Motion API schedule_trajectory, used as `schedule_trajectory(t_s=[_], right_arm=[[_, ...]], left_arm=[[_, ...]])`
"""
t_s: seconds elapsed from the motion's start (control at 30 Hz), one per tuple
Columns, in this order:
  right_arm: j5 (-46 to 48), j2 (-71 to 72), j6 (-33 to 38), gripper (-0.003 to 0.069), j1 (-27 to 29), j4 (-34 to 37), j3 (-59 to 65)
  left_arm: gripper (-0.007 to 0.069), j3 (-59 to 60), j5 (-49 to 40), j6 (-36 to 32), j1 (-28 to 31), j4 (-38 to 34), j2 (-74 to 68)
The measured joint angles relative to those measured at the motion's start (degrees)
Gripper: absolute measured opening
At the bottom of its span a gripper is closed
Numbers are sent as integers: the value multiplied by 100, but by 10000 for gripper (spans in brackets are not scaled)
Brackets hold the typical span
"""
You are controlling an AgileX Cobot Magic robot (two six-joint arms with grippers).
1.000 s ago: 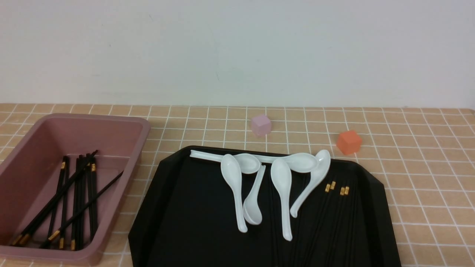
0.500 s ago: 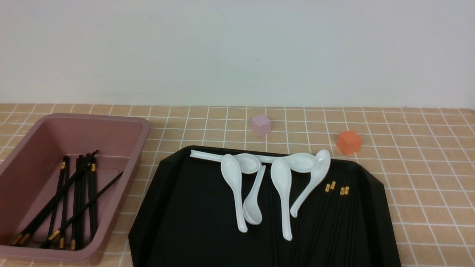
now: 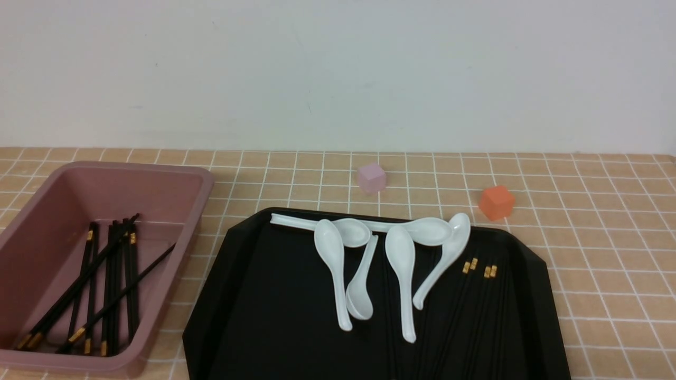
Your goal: On brown tablecloth take chopsticks from black tray and put them in box.
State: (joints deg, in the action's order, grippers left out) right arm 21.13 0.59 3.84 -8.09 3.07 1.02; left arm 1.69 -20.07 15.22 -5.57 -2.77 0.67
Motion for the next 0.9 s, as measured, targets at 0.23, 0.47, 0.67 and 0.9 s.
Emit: schedule_trajectory(t_s=[0.23,0.47,0.67,0.9], right_arm=[[0,0,0,239,0,0,0],[0,0,0,239,0,0,0],[0,0,0,239,0,0,0],[0,0,0,239,0,0,0]], left_arm=[[8,0,-3,0,0,0,0],[8,0,-3,0,0,0,0],[16,0,-3,0,0,0,0],[21,0,-3,0,0,0,0]])
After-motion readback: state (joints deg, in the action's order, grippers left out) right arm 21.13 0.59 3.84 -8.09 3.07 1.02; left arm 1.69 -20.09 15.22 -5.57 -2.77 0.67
